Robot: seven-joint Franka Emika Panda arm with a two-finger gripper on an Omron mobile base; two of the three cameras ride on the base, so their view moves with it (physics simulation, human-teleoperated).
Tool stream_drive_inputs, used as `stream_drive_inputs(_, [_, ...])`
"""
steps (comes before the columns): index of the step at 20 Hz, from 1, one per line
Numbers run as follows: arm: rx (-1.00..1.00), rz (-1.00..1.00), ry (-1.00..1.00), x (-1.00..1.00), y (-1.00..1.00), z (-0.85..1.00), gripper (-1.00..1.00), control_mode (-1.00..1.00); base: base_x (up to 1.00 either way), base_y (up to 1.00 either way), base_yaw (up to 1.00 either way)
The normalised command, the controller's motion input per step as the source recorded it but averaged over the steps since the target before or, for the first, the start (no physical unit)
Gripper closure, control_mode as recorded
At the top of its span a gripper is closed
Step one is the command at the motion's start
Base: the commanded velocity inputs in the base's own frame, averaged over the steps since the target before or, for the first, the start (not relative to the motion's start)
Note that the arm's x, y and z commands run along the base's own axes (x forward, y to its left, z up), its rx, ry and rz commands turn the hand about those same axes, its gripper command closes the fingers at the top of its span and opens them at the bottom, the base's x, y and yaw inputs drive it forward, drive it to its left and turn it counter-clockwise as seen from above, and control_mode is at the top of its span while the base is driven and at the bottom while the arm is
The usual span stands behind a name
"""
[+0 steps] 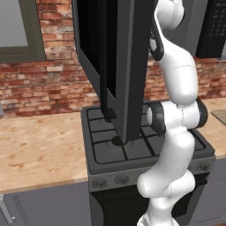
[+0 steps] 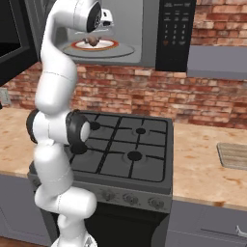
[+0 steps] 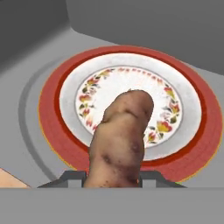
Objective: Retrieve the reheated potato from the microwave, then place the potato, cheese, and condiment on the cutting board.
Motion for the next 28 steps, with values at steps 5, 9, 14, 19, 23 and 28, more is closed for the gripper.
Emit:
stream_drive_inputs(5, [0.00, 0.00, -0.14, -0.72, 0.00, -0.29, 1.00, -1.00, 0.00, 0.00, 0.00])
stream_drive_inputs(9, [0.00, 0.00, -0.13, -0.73, -0.06, -0.21, 1.00, -1.00, 0.00, 0.00, 0.00])
stream_drive_inputs(14, [0.00, 0.00, -0.04, -0.74, -0.09, -0.03, 1.00, -1.00, 0.00, 0.00, 0.00])
stream_drive_inputs(19, [0.02, 0.00, 0.00, -0.78, -0.06, 0.04, 1.00, -1.00, 0.00, 0.00, 0.00])
stream_drive_inputs(23, [0.02, 0.00, 0.00, -0.83, -0.04, -0.05, 1.00, -1.00, 0.00, 0.00, 0.00])
stream_drive_inputs(28, [0.00, -0.01, 0.00, -0.76, -0.02, -0.25, 1.00, -1.00, 0.00, 0.00, 0.00])
